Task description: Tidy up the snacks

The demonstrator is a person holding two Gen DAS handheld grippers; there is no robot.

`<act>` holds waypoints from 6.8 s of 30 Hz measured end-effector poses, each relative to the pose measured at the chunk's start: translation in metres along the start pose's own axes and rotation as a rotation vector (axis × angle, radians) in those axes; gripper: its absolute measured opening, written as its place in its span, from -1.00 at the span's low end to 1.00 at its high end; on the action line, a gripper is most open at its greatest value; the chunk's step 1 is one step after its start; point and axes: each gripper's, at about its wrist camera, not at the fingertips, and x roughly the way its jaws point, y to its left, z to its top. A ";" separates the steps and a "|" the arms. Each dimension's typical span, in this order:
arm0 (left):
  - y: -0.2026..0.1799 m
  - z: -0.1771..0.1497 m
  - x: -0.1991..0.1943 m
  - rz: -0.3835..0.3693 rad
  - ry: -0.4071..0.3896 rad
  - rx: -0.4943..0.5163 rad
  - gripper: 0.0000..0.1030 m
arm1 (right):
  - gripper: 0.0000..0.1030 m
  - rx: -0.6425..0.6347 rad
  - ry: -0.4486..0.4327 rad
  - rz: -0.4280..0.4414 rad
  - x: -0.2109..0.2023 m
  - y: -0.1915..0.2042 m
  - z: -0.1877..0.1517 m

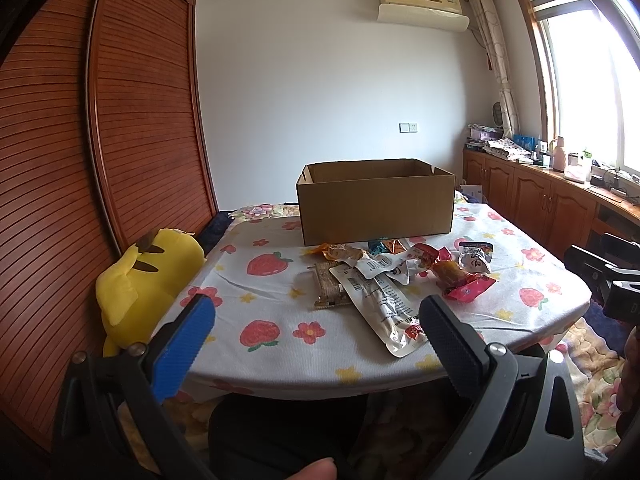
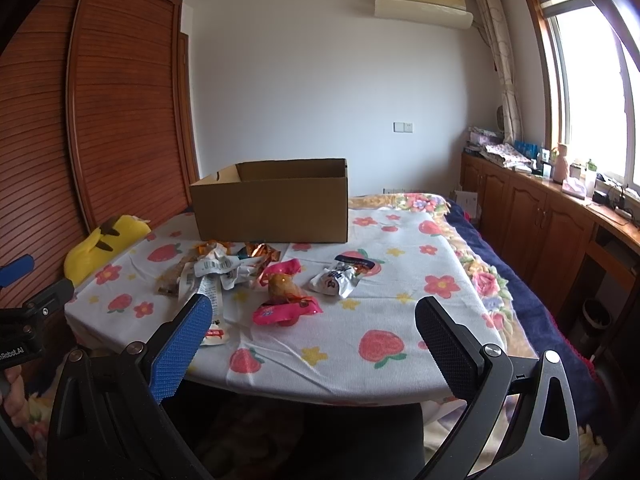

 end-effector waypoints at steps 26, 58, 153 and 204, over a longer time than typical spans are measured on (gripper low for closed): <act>-0.001 0.000 -0.001 0.001 -0.003 0.001 1.00 | 1.00 0.000 -0.003 0.000 -0.001 0.000 -0.001; -0.011 0.003 0.105 -0.116 0.199 -0.033 1.00 | 0.90 -0.059 0.148 0.149 0.083 -0.011 0.001; -0.001 -0.001 0.136 -0.296 0.347 -0.053 -0.62 | -0.24 -0.222 0.468 0.299 0.225 0.012 0.002; 0.020 0.166 0.229 -0.325 0.077 0.003 -0.59 | -0.23 -0.250 0.229 0.310 0.239 0.003 0.158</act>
